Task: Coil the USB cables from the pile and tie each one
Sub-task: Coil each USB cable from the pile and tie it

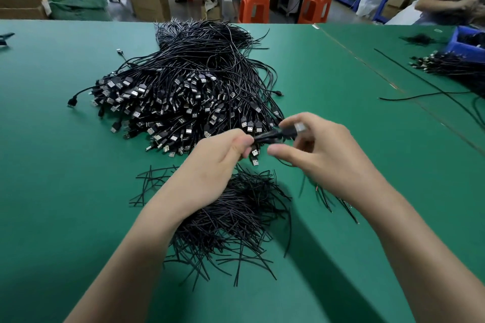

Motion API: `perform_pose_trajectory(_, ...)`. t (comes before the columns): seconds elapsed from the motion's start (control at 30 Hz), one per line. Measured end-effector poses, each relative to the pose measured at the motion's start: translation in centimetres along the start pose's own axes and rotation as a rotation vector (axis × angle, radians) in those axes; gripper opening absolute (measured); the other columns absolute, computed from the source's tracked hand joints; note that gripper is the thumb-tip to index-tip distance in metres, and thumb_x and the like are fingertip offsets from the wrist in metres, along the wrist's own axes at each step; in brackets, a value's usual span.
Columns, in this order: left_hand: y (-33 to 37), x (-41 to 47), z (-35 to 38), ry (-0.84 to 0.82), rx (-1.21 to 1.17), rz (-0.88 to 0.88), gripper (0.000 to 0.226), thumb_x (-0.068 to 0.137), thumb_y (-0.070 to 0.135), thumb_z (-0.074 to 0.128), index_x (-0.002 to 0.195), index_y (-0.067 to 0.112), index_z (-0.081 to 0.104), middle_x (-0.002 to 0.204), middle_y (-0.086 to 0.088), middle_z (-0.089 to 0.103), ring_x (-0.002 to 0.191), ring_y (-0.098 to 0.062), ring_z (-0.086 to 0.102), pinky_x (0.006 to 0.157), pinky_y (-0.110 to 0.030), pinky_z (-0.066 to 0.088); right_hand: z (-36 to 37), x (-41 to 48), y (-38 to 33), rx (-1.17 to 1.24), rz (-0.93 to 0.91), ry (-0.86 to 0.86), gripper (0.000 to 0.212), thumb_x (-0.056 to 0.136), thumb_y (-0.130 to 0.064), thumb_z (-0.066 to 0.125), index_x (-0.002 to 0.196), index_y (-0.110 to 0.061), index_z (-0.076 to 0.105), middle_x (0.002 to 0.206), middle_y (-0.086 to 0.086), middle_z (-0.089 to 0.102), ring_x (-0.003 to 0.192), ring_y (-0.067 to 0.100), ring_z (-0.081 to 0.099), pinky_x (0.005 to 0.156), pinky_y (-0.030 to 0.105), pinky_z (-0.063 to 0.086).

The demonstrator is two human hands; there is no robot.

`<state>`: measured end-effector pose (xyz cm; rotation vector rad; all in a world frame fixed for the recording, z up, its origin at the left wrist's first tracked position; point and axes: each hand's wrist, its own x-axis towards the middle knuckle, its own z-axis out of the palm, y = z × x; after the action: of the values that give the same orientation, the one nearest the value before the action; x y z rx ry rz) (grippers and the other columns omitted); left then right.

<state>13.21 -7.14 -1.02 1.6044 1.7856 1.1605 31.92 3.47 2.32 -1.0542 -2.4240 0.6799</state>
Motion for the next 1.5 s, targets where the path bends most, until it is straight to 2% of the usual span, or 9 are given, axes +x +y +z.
perform_pose_trajectory(0.33,0.8,0.1,4.5,-0.018,-0.547,-0.156,0.042,0.113,0.032,0.039,0.086,0.031,0.071,0.065,0.014,0.043,0.055,-0.002,0.039,0.051,-0.018,0.034,6.7,-2.6,-2.0,0.843,0.195,0.148,0.029,0.105,-0.032,0.051,0.104,-0.013,0.073,0.119,-0.014,0.072,0.103,0.004,0.067,0.084,0.02,0.052)
perform_pose_trajectory(0.43,0.8,0.1,3.8,-0.083,-0.496,-0.179,0.04,0.113,0.032,0.041,0.1,0.018,0.076,0.083,0.0,0.07,0.076,-0.008,0.062,0.07,-0.029,0.054,6.9,-3.1,-2.1,0.91,0.194,0.189,0.026,0.106,-0.033,0.052,0.111,-0.027,0.077,0.089,-0.005,0.069,0.086,0.007,0.064,0.079,0.022,0.05)
perform_pose_trajectory(0.57,0.3,0.0,2.0,-0.195,-0.457,-0.288,0.046,0.106,0.043,0.051,0.099,0.009,0.081,0.105,-0.01,0.08,0.102,-0.019,0.075,0.102,-0.05,0.054,7.2,-3.5,-2.2,0.862,0.149,0.22,0.027,0.107,-0.031,0.052,0.105,-0.024,0.078,0.102,-0.006,0.078,0.101,0.011,0.07,0.086,0.022,0.053)
perform_pose_trajectory(0.7,-0.5,-0.2,0.1,-0.062,-0.157,-0.227,0.045,0.084,0.066,0.065,0.082,0.024,0.081,0.083,0.02,0.077,0.075,0.012,0.065,0.077,-0.015,0.049,7.6,-3.7,-1.8,0.711,0.175,0.256,0.033,0.108,-0.031,0.05,0.091,-0.017,0.075,0.082,-0.011,0.072,0.078,0.009,0.064,0.076,0.041,0.051)
perform_pose_trajectory(0.8,-1.3,0.2,-0.5,0.044,-0.101,-0.131,0.026,0.092,0.057,0.066,0.094,0.034,0.078,0.087,0.014,0.075,0.076,0.004,0.065,0.078,-0.026,0.052,7.3,-3.8,-1.8,0.73,0.171,0.204,0.037,0.11,-0.026,0.043,0.086,-0.013,0.067,0.082,-0.004,0.077,0.08,0.012,0.072,0.079,0.036,0.055)
perform_pose_trajectory(0.93,-1.8,0.1,0.4,-0.292,-0.606,-0.169,0.055,0.104,0.052,0.052,0.099,-0.001,0.065,0.068,-0.016,0.067,0.056,-0.032,0.066,0.071,-0.046,0.058,7.4,-3.9,-2.9,1.004,0.136,-0.099,0.034,0.112,-0.024,0.035,0.085,-0.011,0.05,0.065,0.003,0.064,0.051,0.02,0.064,0.052,0.027,0.049)
perform_pose_trajectory(1.03,-2.4,0.1,0.5,-0.262,-0.649,-0.116,0.056,0.105,0.049,0.052,0.125,0.0,0.069,0.119,-0.008,0.077,0.104,-0.022,0.075,0.09,-0.029,0.057,7.2,-3.8,-3.1,1.179,0.145,-0.221,0.034,0.111,-0.03,0.037,0.083,-0.015,0.048,0.062,-0.004,0.044,0.042,0.012,0.04,0.044,0.024,0.036)
perform_pose_trajectory(1.13,-2.3,0.1,0.9,-0.201,-0.636,-0.052,0.054,0.104,0.043,0.056,0.108,-0.008,0.072,0.128,-0.007,0.074,0.128,-0.017,0.064,0.106,-0.023,0.047,6.8,-3.6,-2.9,1.304,0.206,-0.293,0.035,0.11,-0.034,0.037,0.079,-0.02,0.047,0.062,-0.008,0.035,0.045,0.007,0.027,0.043,0.019,0.026)
perform_pose_trajectory(1.5,-2.6,0.4,1.5,-0.033,-0.557,-0.035,0.04,0.097,0.036,0.066,0.061,0.018,0.066,0.086,-0.022,0.074,0.108,-0.028,0.073,0.091,-0.03,0.055,7.5,-2.9,-0.9,1.215,0.199,-0.394,0.032,0.111,-0.035,0.035,0.089,-0.018,0.053,0.065,-0.008,0.036,0.052,0.009,0.03,0.05,0.024,0.021)
